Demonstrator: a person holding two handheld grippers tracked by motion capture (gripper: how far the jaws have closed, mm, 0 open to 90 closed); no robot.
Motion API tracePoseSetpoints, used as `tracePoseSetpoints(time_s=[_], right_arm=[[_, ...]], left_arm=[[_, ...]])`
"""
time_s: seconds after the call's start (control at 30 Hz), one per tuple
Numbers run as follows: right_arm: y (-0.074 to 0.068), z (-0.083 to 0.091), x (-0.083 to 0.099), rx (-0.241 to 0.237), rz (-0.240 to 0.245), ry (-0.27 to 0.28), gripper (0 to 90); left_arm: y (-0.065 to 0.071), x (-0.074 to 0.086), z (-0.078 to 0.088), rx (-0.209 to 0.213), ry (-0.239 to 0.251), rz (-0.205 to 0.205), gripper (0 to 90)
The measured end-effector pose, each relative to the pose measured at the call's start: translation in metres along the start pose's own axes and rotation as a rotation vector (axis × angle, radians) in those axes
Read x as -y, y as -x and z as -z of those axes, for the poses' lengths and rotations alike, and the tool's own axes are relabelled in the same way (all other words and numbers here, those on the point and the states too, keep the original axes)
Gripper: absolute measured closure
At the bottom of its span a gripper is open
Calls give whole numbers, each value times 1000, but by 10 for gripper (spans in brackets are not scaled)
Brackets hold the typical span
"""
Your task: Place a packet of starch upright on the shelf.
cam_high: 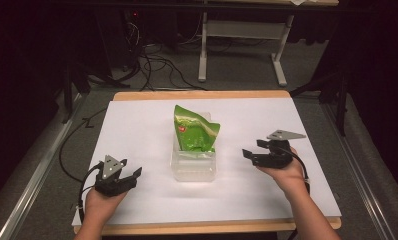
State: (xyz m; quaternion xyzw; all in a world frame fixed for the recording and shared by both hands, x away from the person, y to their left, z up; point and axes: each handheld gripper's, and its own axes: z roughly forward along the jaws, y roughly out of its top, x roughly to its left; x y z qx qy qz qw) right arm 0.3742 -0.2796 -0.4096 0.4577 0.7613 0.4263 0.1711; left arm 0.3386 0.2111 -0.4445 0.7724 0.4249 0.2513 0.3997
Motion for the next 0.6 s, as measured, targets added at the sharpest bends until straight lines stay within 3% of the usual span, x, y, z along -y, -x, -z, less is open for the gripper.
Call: tracePoseSetpoints(time_s=[0.23,0.3,0.4,0.6], right_arm=[[37,39,52,158,-109,28,277],[45,45,61,170,-146,10,277],[51,46,65,203,-152,15,280],[52,46,66,197,-136,24,286]], left_arm=[[0,0,-2,-3,-10,11,388],[0,0,-3,-1,-13,15,388],[0,0,-6,-7,-24,14,387],[2,-2,-6,-16,-21,7,390]])
